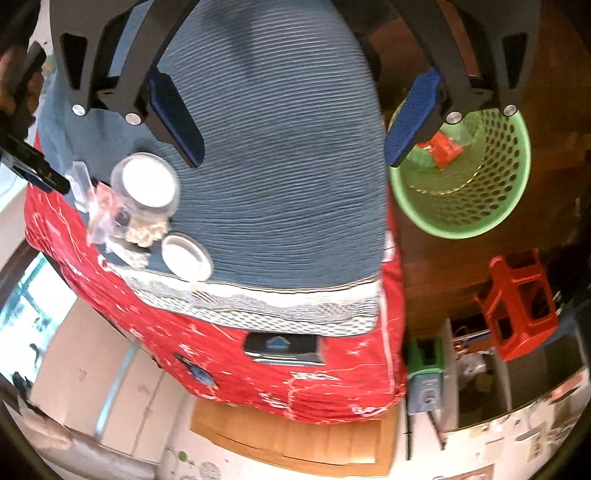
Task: Collect trash
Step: 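Grasp the clear plastic lid with the left tool while the right tool grasps a clear box, then carry the clear lid with the left tool into the green basket and release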
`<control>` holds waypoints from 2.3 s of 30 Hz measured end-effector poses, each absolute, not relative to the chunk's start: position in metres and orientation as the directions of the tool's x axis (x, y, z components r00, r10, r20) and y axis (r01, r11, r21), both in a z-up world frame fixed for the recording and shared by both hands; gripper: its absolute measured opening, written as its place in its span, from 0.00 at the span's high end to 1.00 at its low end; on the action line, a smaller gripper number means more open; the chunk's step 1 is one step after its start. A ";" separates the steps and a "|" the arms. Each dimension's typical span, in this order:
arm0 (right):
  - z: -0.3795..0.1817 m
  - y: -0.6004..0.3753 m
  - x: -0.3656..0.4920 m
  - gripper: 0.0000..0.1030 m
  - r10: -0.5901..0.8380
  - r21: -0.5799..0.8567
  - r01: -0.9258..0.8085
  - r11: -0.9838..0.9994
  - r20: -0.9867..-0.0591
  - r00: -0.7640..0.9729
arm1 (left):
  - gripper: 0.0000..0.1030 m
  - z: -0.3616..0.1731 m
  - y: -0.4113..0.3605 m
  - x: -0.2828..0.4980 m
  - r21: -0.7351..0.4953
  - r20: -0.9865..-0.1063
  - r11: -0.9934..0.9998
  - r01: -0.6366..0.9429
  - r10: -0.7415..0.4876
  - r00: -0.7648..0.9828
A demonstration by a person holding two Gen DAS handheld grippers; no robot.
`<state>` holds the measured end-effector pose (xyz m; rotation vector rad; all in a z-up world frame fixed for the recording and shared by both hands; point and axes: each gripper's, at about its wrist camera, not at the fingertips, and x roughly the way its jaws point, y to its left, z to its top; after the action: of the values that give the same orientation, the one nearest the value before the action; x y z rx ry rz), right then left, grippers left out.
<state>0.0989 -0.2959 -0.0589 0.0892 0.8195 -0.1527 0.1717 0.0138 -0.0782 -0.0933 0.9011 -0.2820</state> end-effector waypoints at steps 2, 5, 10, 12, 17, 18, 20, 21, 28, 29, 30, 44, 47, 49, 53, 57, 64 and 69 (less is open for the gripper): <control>-0.063 -0.309 0.099 0.11 -0.120 0.014 0.193 0.981 -0.739 0.663 | 0.08 -0.078 -0.003 0.171 -0.192 -0.762 0.952 0.236 -0.297 0.575; -0.072 -0.324 0.098 0.11 -0.129 0.024 0.223 0.975 -0.753 0.645 | 0.07 -0.077 -0.025 0.171 -0.184 -0.768 0.941 0.285 -0.318 0.555; -0.088 -0.346 0.104 0.11 -0.105 0.069 0.253 0.965 -0.782 0.615 | 0.07 -0.079 -0.062 0.172 -0.175 -0.776 0.915 0.363 -0.355 0.521; -0.093 -0.349 0.109 0.11 -0.098 0.077 0.255 0.964 -0.788 0.608 | 0.07 -0.082 -0.075 0.174 -0.182 -0.782 0.902 0.392 -0.374 0.498; -0.104 -0.360 0.125 0.11 -0.076 0.100 0.266 0.959 -0.810 0.581 | 0.07 -0.089 -0.107 0.179 -0.185 -0.799 0.868 0.461 -0.406 0.443; -0.105 -0.360 0.126 0.11 -0.077 0.099 0.267 0.959 -0.813 0.578 | 0.07 -0.090 -0.112 0.180 -0.184 -0.800 0.861 0.474 -0.411 0.437; -0.108 -0.361 0.130 0.12 -0.076 0.095 0.264 0.960 -0.817 0.572 | 0.07 -0.092 -0.127 0.182 -0.190 -0.803 0.840 0.508 -0.430 0.412; -0.109 -0.362 0.131 0.15 -0.075 0.094 0.262 0.960 -0.819 0.569 | 0.07 -0.093 -0.135 0.183 -0.185 -0.807 0.831 0.525 -0.434 0.402; -0.112 -0.362 0.134 0.35 -0.079 0.085 0.260 0.962 -0.825 0.560 | 0.07 -0.103 -0.169 0.198 -0.145 -0.831 0.791 0.595 -0.424 0.360; -0.111 -0.362 0.134 0.39 -0.080 0.082 0.259 0.962 -0.824 0.560 | 0.07 -0.104 -0.171 0.201 -0.149 -0.834 0.787 0.598 -0.425 0.352; -0.111 -0.362 0.133 0.40 -0.082 0.080 0.258 0.963 -0.823 0.561 | 0.07 -0.106 -0.173 0.203 -0.153 -0.838 0.784 0.602 -0.426 0.341; -0.103 -0.353 0.124 0.42 -0.091 0.056 0.228 0.972 -0.806 0.584 | 0.07 -0.138 -0.174 0.237 -0.313 -0.846 0.771 0.555 -0.491 0.206; -0.099 -0.350 0.122 0.42 -0.096 0.047 0.222 0.974 -0.800 0.592 | 0.07 -0.138 -0.174 0.236 -0.330 -0.834 0.759 0.562 -0.514 0.203; -0.096 -0.348 0.119 0.42 -0.104 0.037 0.219 0.975 -0.796 0.596 | 0.07 -0.137 -0.175 0.233 -0.338 -0.826 0.749 0.570 -0.526 0.201; -0.091 -0.345 0.112 0.42 -0.103 0.039 0.216 0.976 -0.791 0.603 | 0.12 -0.137 -0.177 0.229 -0.313 -0.824 0.753 0.578 -0.518 0.229; -0.084 -0.341 0.102 0.42 -0.098 0.046 0.214 0.976 -0.781 0.617 | 0.12 -0.134 -0.170 0.227 -0.308 -0.818 0.768 0.562 -0.515 0.257; -0.070 -0.322 0.083 0.42 -0.067 0.065 0.179 0.982 -0.762 0.644 | 0.13 -0.115 -0.145 0.213 -0.311 -0.788 0.792 0.526 -0.524 0.323; -0.060 -0.297 0.079 0.42 -0.036 0.066 0.128 0.990 -0.749 0.662 | 0.13 -0.095 -0.112 0.202 -0.305 -0.763 0.821 0.483 -0.514 0.392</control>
<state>0.0792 -0.2971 -0.0600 0.1160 0.8434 -0.0925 0.2018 -0.1119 -0.0955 -0.0360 0.9817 -0.6334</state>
